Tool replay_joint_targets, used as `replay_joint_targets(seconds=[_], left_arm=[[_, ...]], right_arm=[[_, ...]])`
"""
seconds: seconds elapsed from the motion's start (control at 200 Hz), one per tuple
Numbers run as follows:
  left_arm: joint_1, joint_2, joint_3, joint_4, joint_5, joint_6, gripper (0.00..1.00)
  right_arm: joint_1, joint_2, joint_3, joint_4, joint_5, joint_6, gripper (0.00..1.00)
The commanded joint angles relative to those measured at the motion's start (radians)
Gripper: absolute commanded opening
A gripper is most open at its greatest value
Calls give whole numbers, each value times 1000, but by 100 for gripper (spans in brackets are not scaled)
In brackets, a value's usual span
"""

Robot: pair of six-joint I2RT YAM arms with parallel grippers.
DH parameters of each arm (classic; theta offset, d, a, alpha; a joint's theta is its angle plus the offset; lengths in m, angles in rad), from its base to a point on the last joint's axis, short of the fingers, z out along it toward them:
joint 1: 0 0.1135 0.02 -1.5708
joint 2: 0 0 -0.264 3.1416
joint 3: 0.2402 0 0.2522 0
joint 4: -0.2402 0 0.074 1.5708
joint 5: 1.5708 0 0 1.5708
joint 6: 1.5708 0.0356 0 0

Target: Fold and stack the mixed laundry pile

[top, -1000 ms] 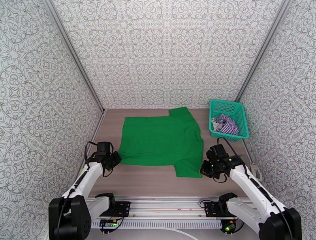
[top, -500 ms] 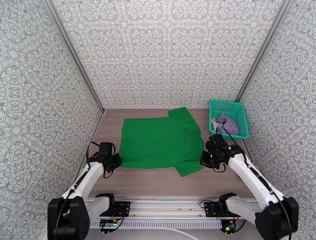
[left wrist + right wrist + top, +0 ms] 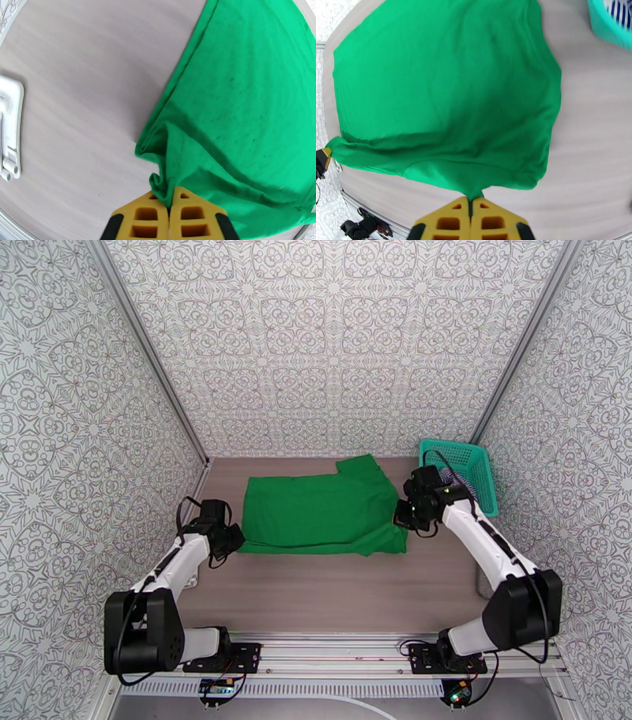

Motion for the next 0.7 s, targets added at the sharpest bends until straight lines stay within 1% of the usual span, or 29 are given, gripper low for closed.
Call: replay_joint_targets(seconds=[0.0, 0.275, 0.52, 0.66, 0.695], left_arm=[[11, 38, 49, 2, 0, 20, 0], [15, 160, 99, 29, 17, 15, 0], [20, 235, 146, 46, 22, 9, 0], [24, 272, 174, 48, 25, 4, 6], [24, 279, 180, 48, 21, 2, 10]], right_arm=[[-13, 71, 84, 27, -9, -33, 0], [-41, 219, 179, 56, -38, -51, 0], [-61, 309, 225, 92, -55, -49, 0], [-65, 362, 244, 114, -55, -50, 0], [-65, 377, 253, 115, -56, -49, 0]])
